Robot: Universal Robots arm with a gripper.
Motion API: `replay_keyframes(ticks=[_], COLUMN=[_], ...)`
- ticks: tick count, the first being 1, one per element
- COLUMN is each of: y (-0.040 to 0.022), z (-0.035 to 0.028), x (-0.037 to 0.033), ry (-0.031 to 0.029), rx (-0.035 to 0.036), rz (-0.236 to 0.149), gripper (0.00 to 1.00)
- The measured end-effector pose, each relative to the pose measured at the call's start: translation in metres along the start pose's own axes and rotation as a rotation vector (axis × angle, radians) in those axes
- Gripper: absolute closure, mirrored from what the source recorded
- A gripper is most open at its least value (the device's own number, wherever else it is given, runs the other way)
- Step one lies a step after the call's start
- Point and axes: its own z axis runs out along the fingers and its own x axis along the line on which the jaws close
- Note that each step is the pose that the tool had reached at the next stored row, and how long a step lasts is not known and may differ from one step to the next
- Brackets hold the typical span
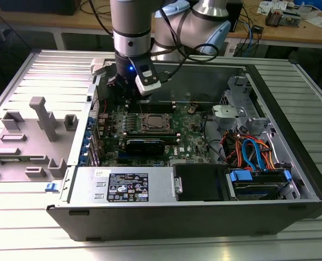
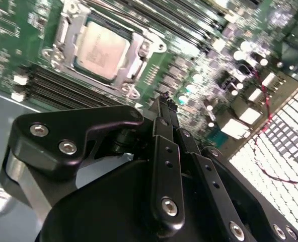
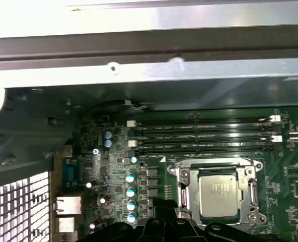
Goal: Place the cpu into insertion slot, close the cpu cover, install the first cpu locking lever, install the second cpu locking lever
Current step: 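Install the first cpu locking lever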
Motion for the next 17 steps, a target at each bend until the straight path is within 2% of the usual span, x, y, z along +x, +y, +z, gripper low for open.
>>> replay_keyframes(ticks=[3,6,7,11,13,15,17], y=[0.0,0.0003,0.0004,0.001,0.0025,0.0064,0.017], z=[-0.0012,-0.0059,-0.0074,-0.0073,-0.0072,-0.007,-0.0066], x=[0.003,0.0038,0.0038,0.0039,0.004,0.0042,0.0045], ry=[-0.0007,-0.0019,-0.0019,0.001,0.0012,0.0011,0.0012], rx=[-0.0005,-0.0007,-0.0006,-0.0002,-0.0001,-0.0002,0.0], rz=[-0.004,-0.007,-0.014,-0.083,-0.085,-0.086,-0.089], gripper=[0.89,0.89,0.89,0.89,0.89,0.89,0.89])
